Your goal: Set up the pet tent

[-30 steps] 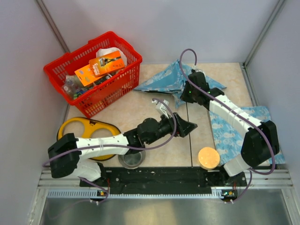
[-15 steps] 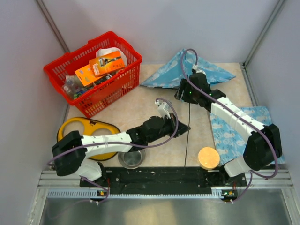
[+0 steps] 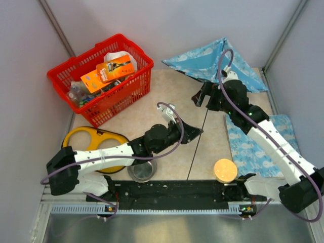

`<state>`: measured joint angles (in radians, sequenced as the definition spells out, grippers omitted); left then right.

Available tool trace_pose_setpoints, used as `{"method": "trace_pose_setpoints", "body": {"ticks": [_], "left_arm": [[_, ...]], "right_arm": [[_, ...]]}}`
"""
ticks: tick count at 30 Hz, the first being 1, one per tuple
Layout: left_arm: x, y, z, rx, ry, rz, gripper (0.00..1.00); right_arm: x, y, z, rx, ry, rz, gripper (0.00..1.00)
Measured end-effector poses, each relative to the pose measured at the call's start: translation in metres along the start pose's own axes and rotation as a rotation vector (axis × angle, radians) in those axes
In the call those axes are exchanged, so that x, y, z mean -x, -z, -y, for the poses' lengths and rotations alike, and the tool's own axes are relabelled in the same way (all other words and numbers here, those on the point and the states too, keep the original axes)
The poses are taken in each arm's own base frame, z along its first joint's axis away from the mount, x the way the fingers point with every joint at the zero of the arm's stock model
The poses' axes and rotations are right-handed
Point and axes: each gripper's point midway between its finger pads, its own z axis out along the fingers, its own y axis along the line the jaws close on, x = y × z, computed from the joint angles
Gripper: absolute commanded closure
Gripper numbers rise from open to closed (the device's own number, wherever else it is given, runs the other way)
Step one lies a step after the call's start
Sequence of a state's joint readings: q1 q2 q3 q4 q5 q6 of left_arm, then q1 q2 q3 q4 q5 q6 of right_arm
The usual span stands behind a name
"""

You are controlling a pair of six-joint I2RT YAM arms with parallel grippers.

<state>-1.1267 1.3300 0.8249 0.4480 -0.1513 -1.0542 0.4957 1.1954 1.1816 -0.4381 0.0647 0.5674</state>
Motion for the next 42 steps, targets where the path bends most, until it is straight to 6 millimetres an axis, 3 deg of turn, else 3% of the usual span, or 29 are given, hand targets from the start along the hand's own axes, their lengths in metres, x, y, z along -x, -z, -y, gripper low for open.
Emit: {"method": "trace_pose_setpoints", "body": {"ticks": [4,10,14,18,21,28,38,42], "left_arm": [[0.006,0.007,0.000,0.004,0.021,0.027,1.00],[0.006,0.015,-0.013,0.041,0.051,0.045,1.00],[0.005,0.017,-0.012,0.048,0.073,0.056,1.00],[0.001,0.018,-0.009,0.055,0.095,0.074,1.00],[0.000,0.019,-0.008,0.068,0.117,0.099,1.00],[0.009,0.020,-0.011,0.114,0.152,0.203,1.00],[0.016,0.017,-0.015,0.137,0.153,0.282,1.00],[0.015,0.014,-0.012,0.119,0.140,0.279,1.00]], "right_arm": [[-0.006,0.020,-0.006,0.062,-0.001,-0.008,0.02],[-0.055,0.022,0.007,0.075,-0.012,-0.143,0.04],[-0.078,0.037,0.014,0.080,-0.042,-0.197,0.06],[-0.068,0.064,0.005,0.138,-0.067,-0.149,0.08],[-0.061,0.084,-0.002,0.180,-0.080,-0.112,0.17],[-0.068,0.117,-0.012,0.264,-0.103,-0.129,0.30],[-0.134,0.119,-0.008,0.361,-0.151,-0.336,0.30],[-0.140,0.119,-0.012,0.394,-0.189,-0.353,0.24]]}}
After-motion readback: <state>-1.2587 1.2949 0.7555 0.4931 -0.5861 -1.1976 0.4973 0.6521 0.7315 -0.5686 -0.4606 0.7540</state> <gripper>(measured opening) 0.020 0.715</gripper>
